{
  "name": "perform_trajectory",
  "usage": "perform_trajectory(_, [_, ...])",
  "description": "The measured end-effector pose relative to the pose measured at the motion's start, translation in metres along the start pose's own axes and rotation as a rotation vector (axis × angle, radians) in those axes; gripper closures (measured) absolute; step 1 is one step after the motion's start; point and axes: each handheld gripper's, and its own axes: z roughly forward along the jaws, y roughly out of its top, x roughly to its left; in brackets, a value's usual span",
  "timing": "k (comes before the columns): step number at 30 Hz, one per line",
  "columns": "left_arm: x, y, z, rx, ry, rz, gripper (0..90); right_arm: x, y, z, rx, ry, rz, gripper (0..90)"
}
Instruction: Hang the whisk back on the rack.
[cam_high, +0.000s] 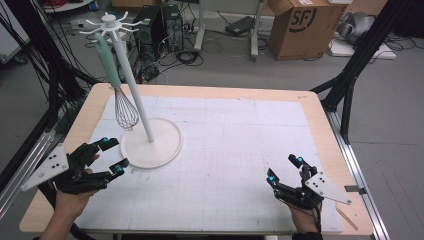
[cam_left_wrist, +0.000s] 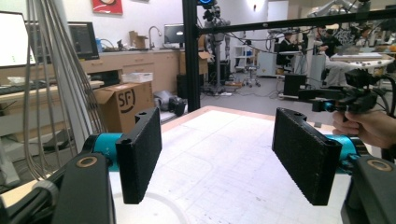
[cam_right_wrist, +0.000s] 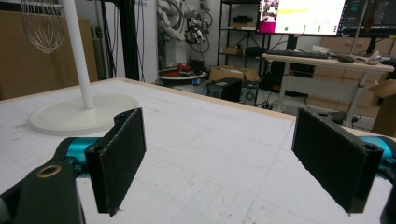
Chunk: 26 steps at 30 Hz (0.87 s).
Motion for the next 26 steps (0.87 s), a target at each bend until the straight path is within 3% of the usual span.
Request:
perform_trajectory(16, [-0.017, -0.041, -0.013, -0.016, 0.037, -0.031, 33.1, 0.016, 0.000, -0.016, -0.002, 0.011, -0.020, 16.5])
perform_trajectory(19, [-0.019, -0.045, -0.014, 0.012, 0.048, -0.015, 32.9, 0.020, 0.001, -0.019, -0.010, 0.015, -0.027, 16.5])
perform_trajectory(26, [-0.024, -0.047, -0.017, 0.000, 0.074, 0.002, 31.3, 0.027, 0.003, -0.026, -0.028, 0.026, -0.039, 16.5])
